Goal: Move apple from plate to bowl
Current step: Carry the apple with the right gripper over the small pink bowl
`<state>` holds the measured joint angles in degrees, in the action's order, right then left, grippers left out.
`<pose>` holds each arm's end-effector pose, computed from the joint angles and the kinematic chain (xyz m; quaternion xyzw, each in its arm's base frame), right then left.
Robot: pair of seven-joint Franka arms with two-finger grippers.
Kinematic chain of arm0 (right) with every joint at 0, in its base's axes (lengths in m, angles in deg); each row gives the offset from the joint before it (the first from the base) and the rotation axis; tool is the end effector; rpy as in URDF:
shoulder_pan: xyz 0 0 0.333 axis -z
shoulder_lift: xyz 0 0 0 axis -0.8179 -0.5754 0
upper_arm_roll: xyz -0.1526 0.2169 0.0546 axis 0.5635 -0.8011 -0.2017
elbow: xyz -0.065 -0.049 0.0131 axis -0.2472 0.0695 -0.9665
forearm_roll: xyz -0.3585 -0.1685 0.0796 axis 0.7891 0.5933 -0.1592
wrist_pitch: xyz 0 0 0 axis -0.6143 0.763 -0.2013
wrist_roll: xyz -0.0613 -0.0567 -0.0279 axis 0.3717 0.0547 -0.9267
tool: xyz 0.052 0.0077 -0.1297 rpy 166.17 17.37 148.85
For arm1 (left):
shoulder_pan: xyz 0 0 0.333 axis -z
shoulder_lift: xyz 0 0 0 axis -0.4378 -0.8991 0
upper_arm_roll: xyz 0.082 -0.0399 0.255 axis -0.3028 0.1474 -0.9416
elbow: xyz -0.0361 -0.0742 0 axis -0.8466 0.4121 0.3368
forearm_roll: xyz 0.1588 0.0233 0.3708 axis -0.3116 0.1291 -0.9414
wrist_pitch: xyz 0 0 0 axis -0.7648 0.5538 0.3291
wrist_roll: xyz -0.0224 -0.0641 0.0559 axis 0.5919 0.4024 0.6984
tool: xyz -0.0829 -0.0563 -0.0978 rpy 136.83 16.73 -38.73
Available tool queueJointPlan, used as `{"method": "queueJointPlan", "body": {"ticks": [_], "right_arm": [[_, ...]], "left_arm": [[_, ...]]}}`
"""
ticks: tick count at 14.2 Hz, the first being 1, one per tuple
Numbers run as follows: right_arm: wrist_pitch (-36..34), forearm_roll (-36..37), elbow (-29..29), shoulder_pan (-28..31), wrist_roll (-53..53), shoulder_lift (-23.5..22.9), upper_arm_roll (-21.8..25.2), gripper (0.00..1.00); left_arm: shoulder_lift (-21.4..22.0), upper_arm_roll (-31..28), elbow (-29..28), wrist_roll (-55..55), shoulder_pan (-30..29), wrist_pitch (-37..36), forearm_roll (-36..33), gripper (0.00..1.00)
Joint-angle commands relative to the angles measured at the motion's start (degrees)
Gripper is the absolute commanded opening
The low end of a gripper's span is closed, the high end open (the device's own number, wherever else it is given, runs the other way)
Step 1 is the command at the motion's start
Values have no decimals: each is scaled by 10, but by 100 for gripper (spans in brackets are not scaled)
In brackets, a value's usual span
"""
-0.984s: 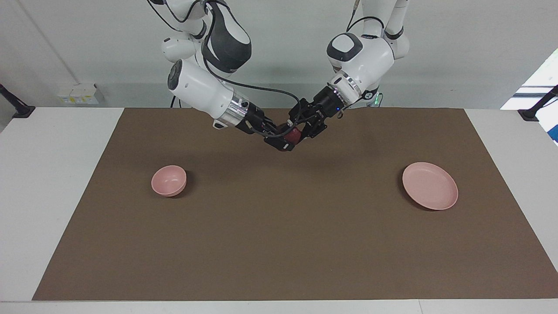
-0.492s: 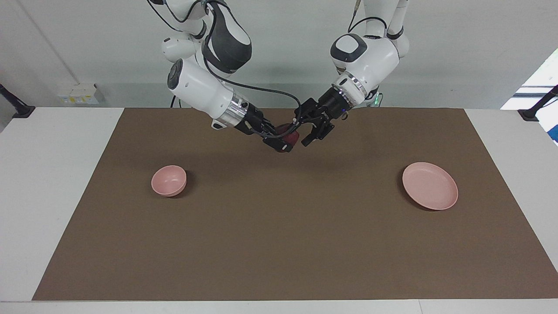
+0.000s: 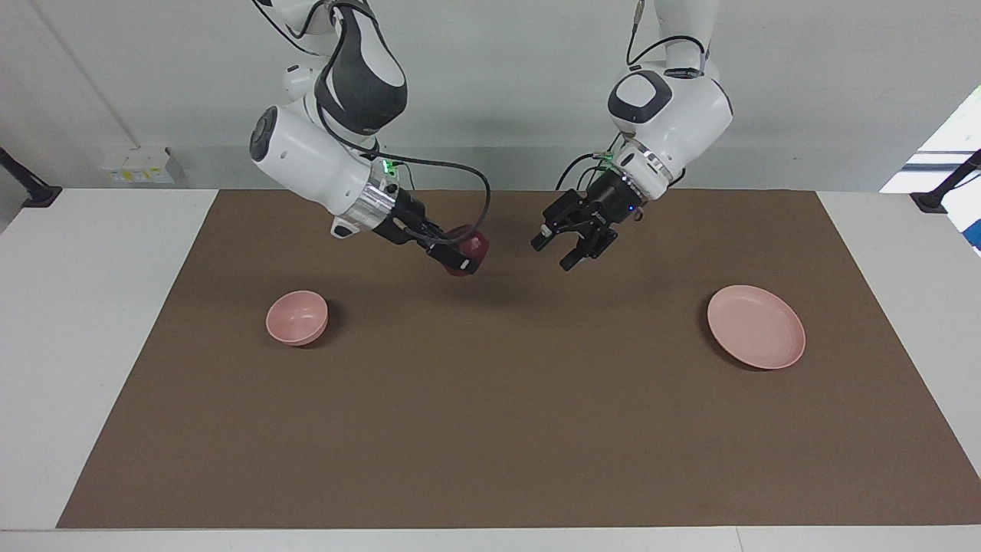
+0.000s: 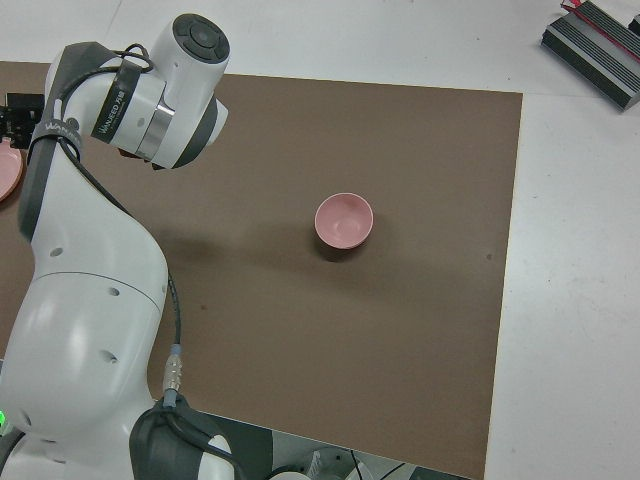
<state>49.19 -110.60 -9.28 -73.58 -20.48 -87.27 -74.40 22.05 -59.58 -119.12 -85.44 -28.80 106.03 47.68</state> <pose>0.5981 0.2053 0.4339 -0.8423 0.4122 0.1570 0.3097 0.5355 -0.2927 0.4299 0.9033 0.0985 0.1207 0.3996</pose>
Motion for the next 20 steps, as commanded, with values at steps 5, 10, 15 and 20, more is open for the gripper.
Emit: {"method": "queueJointPlan", "body": {"ticks": [5,10,15,20], "right_arm": [[-62,203,-11,81,-229,13,-4,0],[-36,339,-60,132,-416,11,-4,0],[50,379,-104,163,-487,-15,-4,0],[88,394,-125,171,-498,-37,-4,0]], "left_arm": [[9,-97,10,61,0,-204,-376,100],[-18,-150,75,59,12,-276,-570,100],[-82,-207,328,4,21,-520,-597,100],[-18,-265,338,-29,53,-616,-595,100]]}}
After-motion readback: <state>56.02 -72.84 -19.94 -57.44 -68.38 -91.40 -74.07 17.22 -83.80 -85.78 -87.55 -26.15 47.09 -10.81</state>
